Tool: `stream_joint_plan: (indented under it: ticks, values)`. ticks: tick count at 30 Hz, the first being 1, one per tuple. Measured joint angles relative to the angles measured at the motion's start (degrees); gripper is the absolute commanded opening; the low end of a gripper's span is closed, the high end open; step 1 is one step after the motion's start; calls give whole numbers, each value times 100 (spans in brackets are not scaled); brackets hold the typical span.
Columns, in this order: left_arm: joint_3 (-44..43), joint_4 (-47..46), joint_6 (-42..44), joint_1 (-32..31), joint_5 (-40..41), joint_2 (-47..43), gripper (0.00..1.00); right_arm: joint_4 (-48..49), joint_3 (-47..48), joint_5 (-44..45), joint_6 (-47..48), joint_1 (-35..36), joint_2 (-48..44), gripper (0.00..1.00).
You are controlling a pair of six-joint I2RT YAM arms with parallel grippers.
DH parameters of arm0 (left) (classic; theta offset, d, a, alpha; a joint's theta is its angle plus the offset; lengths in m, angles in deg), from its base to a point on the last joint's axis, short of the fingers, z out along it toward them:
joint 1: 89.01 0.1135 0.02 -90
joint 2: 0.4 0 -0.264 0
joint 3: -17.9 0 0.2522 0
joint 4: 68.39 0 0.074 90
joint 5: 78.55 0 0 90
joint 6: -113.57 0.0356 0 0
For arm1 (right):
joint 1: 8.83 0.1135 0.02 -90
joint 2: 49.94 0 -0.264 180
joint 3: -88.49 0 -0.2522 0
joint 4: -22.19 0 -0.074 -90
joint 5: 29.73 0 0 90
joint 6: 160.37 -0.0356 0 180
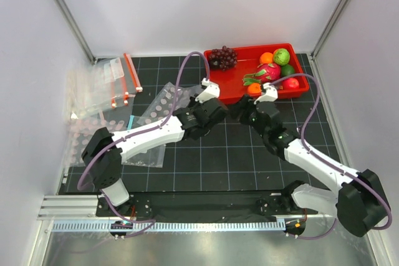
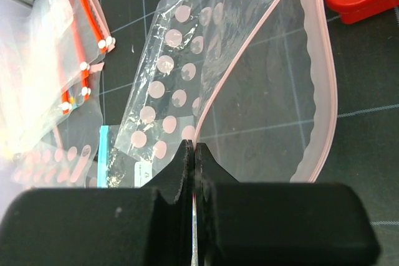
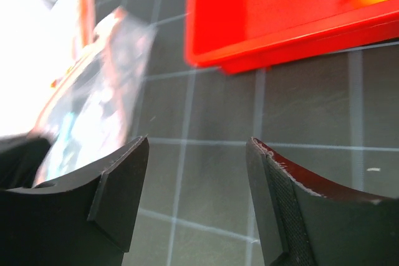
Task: Place the food in the zip-top bag and seal the zipper
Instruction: Open the zipper of the food storage bag at the center of the board.
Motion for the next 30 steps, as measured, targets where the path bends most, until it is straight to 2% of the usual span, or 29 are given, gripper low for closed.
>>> stream_joint_plan:
  ticks: [4,9,14,18,30]
  values:
    - [0,0,2,-4,-59,-98,0,-164,9,-46,-118,-715,-17,69]
    - [0,0,0,-4,-107,-197,0,-544,656,-61,-321,-1541,678,78]
    - [0,0,0,-4,-144,-297,0,-780,1720,63,-361,-1563,1847,84]
    - [0,-2,-13,-4,-149,-330,0,-1366,2852,407,-317,-1545,2924,86]
    - [-2,87,-122,-4,-236,-328,0,-2282,5388,1121,-127,-1547,5375,87]
